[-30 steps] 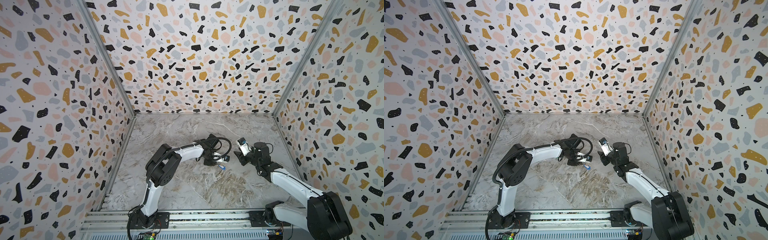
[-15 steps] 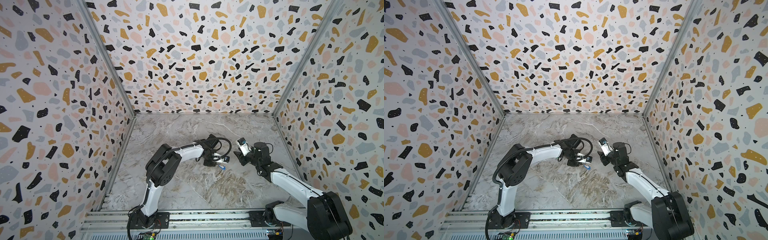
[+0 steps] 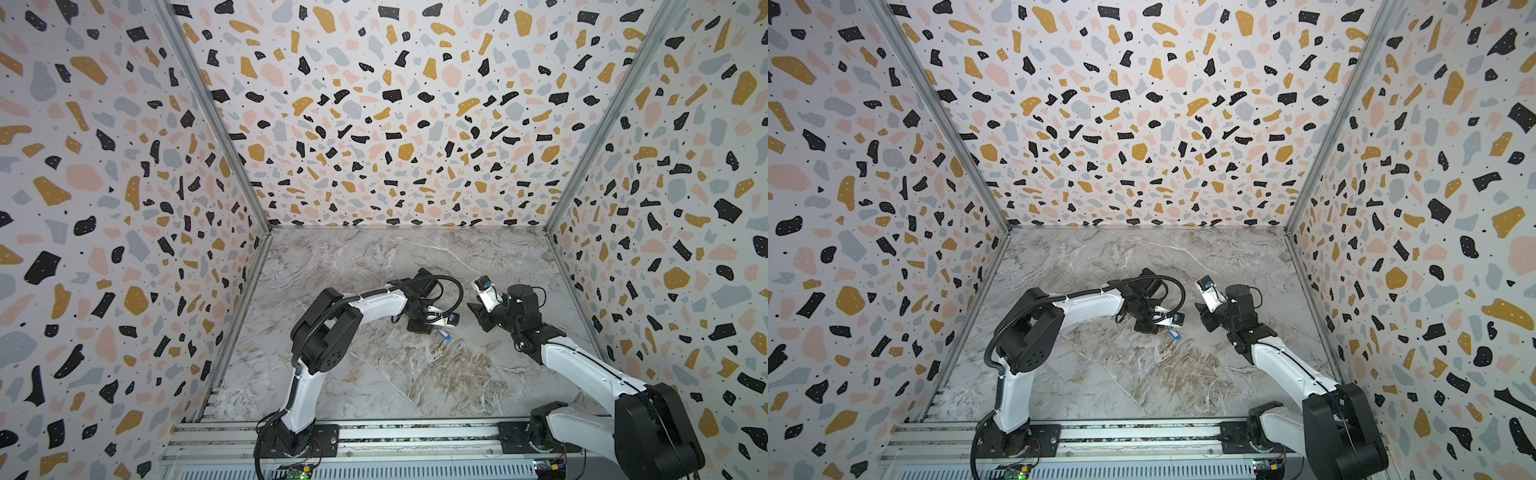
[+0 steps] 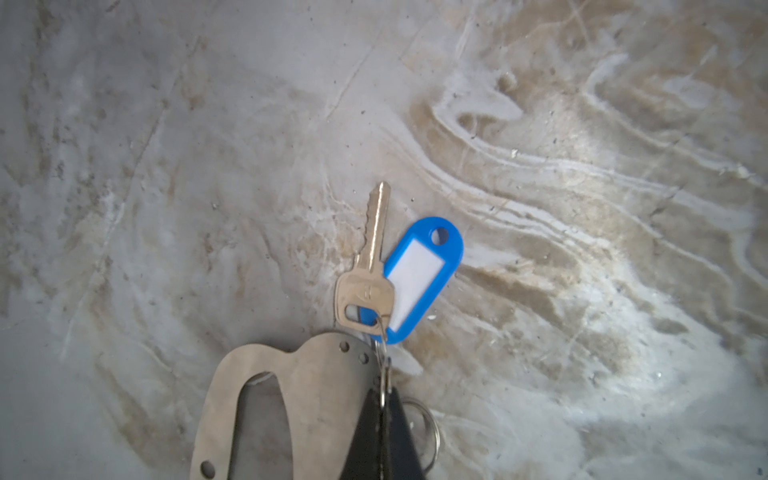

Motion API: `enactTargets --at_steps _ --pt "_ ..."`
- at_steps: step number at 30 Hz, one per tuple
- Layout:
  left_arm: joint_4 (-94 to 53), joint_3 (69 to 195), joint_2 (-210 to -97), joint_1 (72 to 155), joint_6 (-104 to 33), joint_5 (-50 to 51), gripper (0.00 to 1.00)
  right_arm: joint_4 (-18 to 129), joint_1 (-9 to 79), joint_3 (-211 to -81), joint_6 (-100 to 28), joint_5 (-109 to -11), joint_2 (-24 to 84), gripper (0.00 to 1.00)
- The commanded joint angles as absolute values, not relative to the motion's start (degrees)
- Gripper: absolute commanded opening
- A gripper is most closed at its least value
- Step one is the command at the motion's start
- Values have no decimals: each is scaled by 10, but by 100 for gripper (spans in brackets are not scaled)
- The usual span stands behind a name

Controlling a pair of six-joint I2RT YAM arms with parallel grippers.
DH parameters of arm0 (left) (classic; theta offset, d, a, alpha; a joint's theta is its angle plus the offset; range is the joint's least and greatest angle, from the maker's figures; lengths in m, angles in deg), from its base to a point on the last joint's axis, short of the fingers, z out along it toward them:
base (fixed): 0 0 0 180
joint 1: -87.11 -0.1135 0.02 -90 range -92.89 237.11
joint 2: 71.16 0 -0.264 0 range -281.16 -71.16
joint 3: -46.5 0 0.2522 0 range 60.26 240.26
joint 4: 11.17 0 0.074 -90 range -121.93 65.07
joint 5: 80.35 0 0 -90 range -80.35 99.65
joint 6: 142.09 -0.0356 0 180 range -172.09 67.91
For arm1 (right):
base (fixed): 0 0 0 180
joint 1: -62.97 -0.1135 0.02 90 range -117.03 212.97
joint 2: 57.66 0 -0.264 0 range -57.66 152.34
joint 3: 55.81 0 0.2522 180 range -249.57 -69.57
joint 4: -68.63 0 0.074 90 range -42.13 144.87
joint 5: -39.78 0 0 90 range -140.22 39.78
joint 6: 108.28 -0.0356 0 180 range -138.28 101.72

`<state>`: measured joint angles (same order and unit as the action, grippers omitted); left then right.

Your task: Remove the keys from the keyring

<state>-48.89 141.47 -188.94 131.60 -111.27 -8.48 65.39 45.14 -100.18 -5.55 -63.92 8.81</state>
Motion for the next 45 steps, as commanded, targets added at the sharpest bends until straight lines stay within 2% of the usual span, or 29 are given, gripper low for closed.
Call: enactTargets --at_steps 1,12,26,36,45 --pt "-477 1400 -1856 1320 -1113 -101 0 654 455 -997 -48 -644 80 39" --pt "-428 1350 -1767 1312 -1077 -139 0 685 456 -975 -26 -657 48 39" --pt "-304 1295 -1665 1286 -973 -211 0 771 451 -928 13 -803 -8 40" --pt "-217 1271 -1611 1279 -892 -264 0 813 446 -925 52 -863 -36 41" --pt "-197 1262 -1577 1279 -880 -266 0 818 445 -939 80 -894 -66 40"
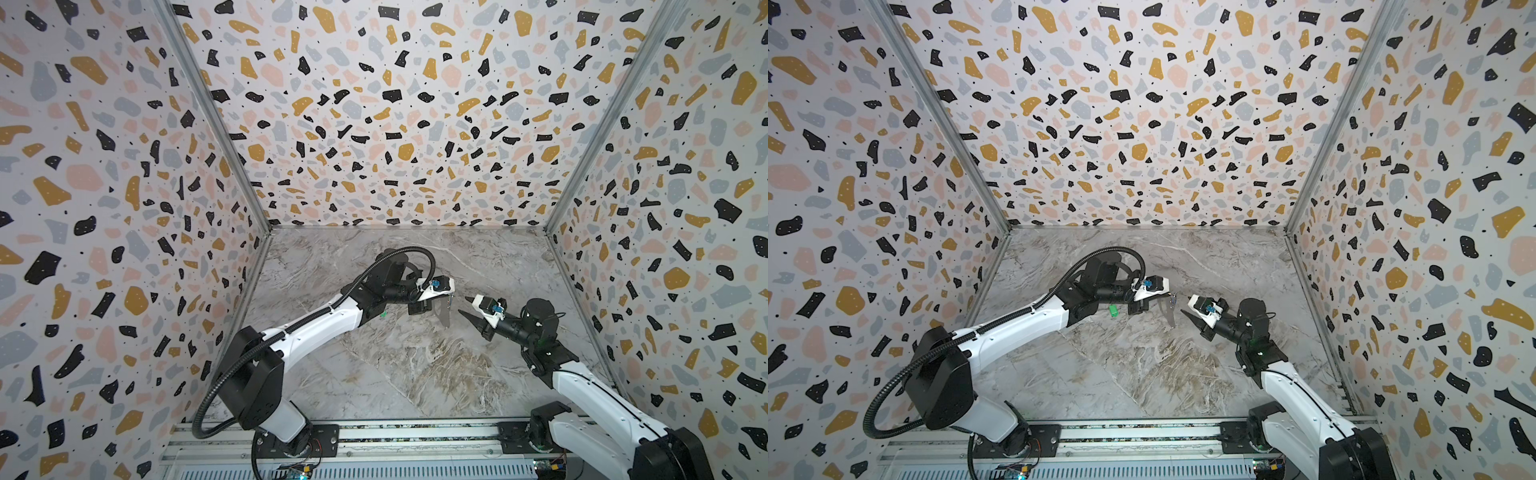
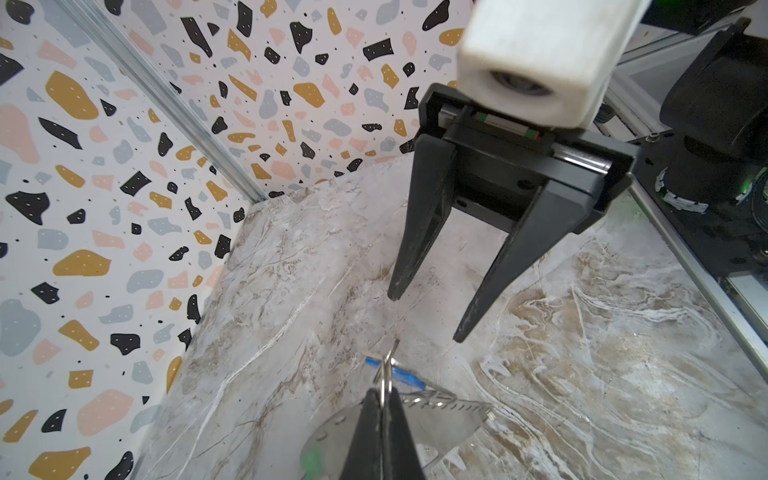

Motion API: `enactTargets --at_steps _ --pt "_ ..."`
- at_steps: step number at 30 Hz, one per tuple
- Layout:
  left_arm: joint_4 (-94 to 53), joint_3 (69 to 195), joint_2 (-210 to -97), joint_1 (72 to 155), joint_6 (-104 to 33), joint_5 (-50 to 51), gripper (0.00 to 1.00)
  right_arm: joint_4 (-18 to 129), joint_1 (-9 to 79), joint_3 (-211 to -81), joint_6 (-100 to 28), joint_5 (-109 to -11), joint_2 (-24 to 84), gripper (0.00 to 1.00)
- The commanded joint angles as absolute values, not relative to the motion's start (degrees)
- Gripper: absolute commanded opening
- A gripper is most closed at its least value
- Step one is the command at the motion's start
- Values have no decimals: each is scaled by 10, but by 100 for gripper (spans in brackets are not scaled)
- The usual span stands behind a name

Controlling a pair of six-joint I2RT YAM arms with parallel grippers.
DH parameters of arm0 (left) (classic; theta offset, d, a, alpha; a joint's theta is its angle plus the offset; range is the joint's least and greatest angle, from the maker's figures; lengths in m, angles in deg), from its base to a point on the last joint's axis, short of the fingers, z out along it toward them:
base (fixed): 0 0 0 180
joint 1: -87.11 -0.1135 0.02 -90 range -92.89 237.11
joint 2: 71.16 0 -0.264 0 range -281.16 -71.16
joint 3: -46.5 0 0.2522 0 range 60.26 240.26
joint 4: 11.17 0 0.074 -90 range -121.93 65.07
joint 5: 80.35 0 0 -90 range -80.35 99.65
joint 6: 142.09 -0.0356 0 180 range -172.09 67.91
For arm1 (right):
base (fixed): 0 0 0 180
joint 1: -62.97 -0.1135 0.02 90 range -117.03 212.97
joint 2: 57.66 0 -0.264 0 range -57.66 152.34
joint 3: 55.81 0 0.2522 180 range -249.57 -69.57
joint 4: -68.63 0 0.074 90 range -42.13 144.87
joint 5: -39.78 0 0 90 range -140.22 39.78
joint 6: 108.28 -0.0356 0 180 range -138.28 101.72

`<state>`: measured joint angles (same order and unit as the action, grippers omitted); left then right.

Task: Remove the keys from the keyring
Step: 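Lift the plate with the left gripper while the right gripper raises the key ring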

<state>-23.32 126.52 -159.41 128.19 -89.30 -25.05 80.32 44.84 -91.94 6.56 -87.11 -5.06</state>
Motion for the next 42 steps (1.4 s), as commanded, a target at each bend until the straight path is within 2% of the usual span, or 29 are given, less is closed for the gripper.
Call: enactTargets --at_steps 1,10,19,28,42 --pt "-197 1261 -1574 1278 -880 -267 0 818 445 -941 81 -897 -68 40" --pt "-194 1265 -1560 1279 -880 -271 0 821 440 -980 83 -907 -84 38" --pt "-168 1260 -1545 1279 -867 -270 0 826 431 -1002 44 -941 -48 39" --pt "-132 1245 -1534 1279 -848 -267 0 872 427 -1000 -31 -894 -19 46" --pt "-109 1242 -1530 1280 -838 -268 0 930 428 -1002 -105 -970 13 47"
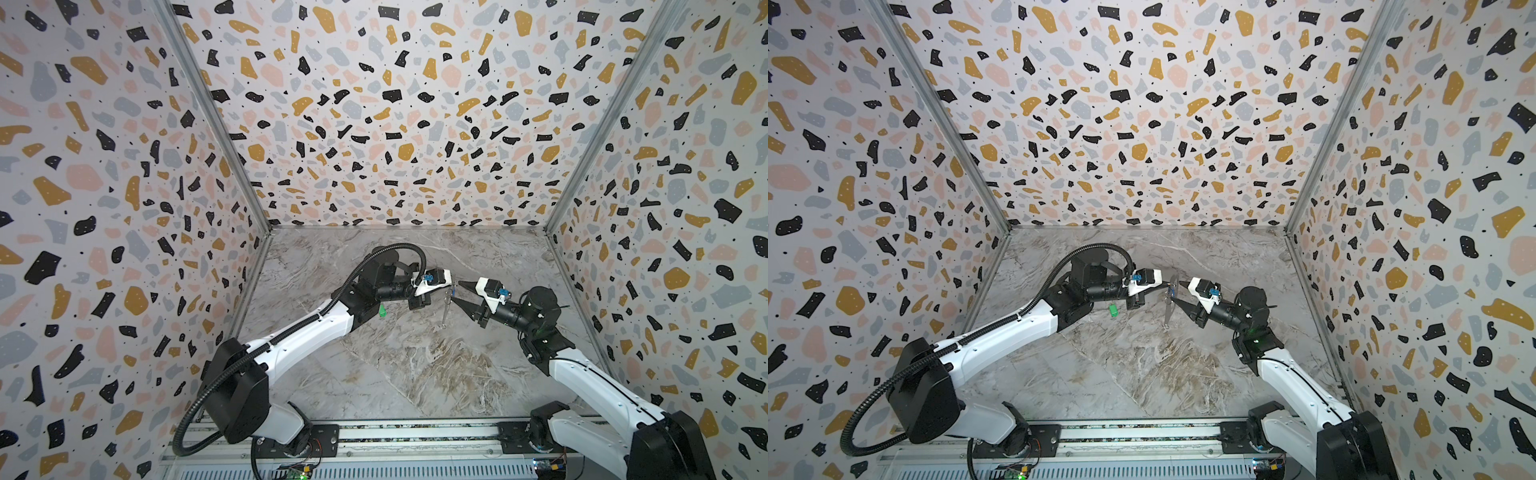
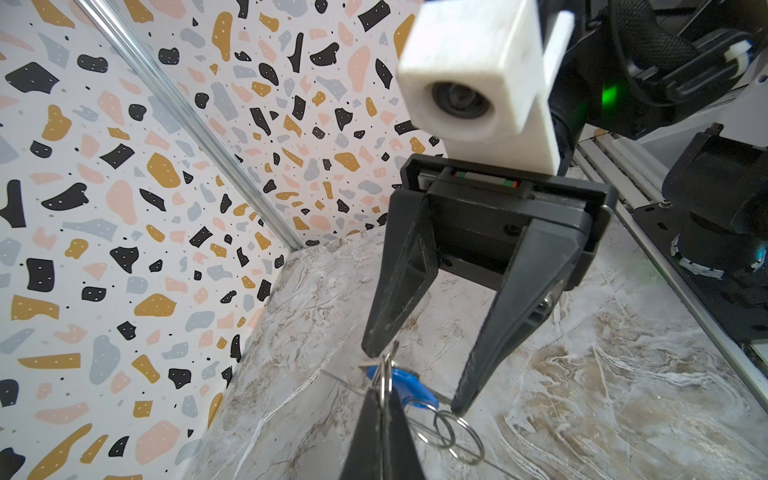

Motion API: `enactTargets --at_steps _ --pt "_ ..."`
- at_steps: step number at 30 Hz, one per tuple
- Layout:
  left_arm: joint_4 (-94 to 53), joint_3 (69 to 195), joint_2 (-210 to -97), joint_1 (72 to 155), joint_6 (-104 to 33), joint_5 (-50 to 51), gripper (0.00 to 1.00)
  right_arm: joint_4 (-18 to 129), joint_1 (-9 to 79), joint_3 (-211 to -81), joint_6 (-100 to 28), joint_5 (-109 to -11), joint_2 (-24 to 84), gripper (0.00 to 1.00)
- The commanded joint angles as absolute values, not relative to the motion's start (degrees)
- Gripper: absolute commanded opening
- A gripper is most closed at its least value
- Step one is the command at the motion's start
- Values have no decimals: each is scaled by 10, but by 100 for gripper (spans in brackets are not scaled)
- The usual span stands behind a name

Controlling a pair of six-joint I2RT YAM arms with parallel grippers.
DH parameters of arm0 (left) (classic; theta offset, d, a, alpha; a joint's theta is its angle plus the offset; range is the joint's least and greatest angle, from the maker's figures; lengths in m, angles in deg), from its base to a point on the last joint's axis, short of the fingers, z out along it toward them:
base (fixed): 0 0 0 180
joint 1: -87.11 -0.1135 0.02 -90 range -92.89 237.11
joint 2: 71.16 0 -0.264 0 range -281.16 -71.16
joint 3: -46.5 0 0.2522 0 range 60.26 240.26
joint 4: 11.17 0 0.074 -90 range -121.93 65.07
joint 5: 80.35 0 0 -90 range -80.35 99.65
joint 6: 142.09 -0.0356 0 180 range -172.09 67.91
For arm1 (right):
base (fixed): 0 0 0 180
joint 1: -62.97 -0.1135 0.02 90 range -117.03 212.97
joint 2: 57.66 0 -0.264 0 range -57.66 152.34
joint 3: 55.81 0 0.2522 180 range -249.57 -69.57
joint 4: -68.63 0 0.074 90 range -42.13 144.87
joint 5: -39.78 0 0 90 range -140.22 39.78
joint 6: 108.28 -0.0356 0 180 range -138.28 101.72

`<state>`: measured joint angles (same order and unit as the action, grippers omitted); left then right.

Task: Remove the keys from the keyring
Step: 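Lift the plate with the left gripper while the right gripper raises the key ring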

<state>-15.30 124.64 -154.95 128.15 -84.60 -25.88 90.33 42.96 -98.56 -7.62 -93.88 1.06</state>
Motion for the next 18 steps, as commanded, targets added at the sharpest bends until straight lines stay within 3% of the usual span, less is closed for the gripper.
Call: enactTargets --at_steps 1,18 --pt "-109 1241 -1530 1280 -837 -268 0 933 427 -1002 -108 -972 15 47" --pt "-109 1235 -1522 1280 -836 -265 0 949 433 -1009 -141 -936 20 32"
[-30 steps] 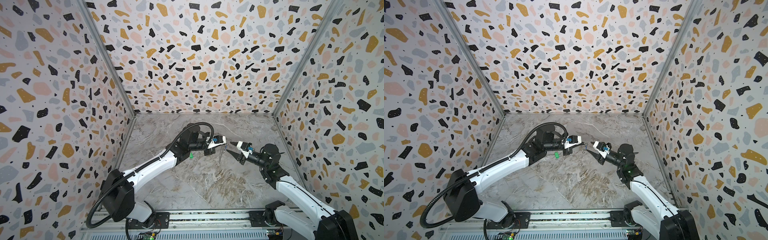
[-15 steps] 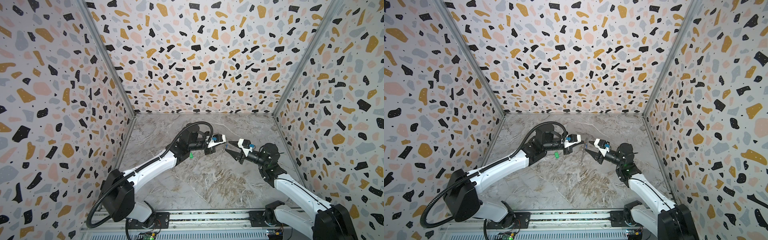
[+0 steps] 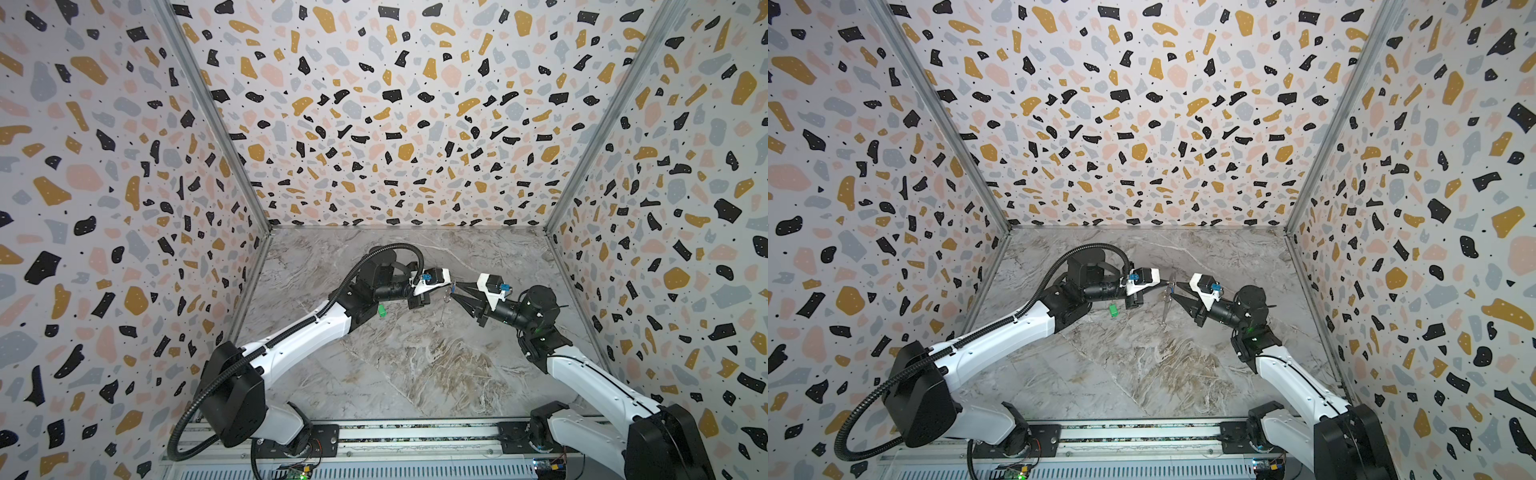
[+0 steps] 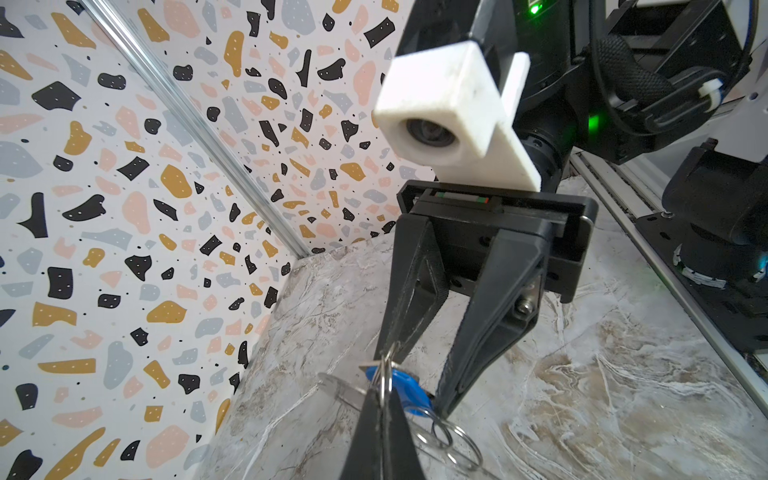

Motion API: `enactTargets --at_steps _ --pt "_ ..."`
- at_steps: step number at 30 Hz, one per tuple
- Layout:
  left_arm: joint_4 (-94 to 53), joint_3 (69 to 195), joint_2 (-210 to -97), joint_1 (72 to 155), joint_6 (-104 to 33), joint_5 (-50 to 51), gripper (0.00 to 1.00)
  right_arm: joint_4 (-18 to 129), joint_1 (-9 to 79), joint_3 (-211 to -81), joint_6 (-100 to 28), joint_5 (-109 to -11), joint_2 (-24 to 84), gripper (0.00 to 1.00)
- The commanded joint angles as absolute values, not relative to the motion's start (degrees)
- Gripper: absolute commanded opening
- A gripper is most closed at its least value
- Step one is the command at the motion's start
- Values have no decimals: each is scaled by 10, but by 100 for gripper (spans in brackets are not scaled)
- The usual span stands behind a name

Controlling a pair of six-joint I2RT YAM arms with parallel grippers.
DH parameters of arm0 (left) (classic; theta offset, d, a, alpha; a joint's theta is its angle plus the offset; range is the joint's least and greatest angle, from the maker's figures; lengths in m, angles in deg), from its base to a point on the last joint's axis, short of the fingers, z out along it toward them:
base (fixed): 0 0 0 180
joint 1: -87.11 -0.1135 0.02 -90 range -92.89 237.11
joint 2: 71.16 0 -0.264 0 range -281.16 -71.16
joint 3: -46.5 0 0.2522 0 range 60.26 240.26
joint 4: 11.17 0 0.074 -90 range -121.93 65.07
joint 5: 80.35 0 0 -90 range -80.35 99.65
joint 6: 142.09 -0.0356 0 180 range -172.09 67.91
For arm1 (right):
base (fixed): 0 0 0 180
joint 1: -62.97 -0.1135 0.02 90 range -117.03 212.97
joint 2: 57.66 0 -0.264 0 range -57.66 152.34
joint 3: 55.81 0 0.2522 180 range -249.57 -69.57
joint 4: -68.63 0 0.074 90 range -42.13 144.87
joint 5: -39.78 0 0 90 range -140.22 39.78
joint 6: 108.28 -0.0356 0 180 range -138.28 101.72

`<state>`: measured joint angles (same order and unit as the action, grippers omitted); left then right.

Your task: Remove the keys from the keyring

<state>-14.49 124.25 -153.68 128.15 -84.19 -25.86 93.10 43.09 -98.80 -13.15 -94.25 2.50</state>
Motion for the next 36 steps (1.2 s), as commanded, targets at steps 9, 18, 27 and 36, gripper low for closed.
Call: enactTargets --at_steps 9,18,27,36 --pt "-89 1235 -1525 1282 -836 -259 0 982 433 -1000 -161 -964 7 42" --pt "-90 1241 -1530 1286 -837 -255 0 951 433 -1022 -166 -944 26 34" --pt "-94 1246 -1533 1287 -836 -246 0 933 433 -1019 -134 -912 17 22" --pt "-93 1254 -1545 1287 -832 -247 0 929 426 -1016 -106 -867 3 14"
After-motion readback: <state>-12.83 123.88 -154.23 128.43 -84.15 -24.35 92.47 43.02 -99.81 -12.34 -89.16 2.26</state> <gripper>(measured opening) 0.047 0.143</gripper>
